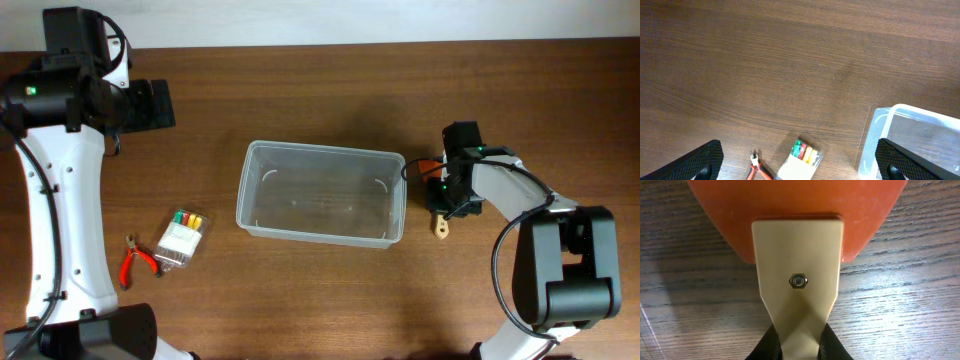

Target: Pack container

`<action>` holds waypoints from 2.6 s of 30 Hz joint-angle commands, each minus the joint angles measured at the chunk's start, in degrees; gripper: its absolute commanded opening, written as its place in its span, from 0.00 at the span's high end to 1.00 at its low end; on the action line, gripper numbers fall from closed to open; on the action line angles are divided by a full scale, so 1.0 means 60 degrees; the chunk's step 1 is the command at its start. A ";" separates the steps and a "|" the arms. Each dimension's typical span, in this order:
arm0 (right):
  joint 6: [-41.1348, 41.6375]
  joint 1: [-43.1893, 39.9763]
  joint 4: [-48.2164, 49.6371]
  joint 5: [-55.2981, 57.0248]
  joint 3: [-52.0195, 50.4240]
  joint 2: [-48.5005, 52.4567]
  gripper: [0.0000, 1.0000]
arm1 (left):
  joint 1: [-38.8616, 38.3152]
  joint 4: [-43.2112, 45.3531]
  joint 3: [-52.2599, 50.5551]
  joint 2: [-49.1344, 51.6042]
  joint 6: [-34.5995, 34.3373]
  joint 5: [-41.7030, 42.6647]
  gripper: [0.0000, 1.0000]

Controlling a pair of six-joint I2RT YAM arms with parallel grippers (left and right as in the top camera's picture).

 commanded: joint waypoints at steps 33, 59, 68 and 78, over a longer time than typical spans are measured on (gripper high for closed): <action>-0.5541 0.2900 -0.5162 -0.0306 0.8193 -0.1555 0.96 | 0.0022 0.0186 -0.0036 0.0069 0.0015 0.0106 0.01; -0.9216 0.4645 -0.3391 -0.1395 0.4561 0.0911 0.96 | 0.0026 0.0215 -0.0036 0.0069 0.0015 0.0102 0.01; -0.9216 0.4645 -0.3424 -0.1413 0.4539 0.1042 0.40 | 0.0026 0.0215 -0.0036 0.0069 0.0015 0.0102 0.01; -0.6058 0.4597 -0.3592 0.1195 0.5905 0.0856 0.17 | 0.0026 0.0215 -0.0036 0.0069 0.0015 0.0102 0.01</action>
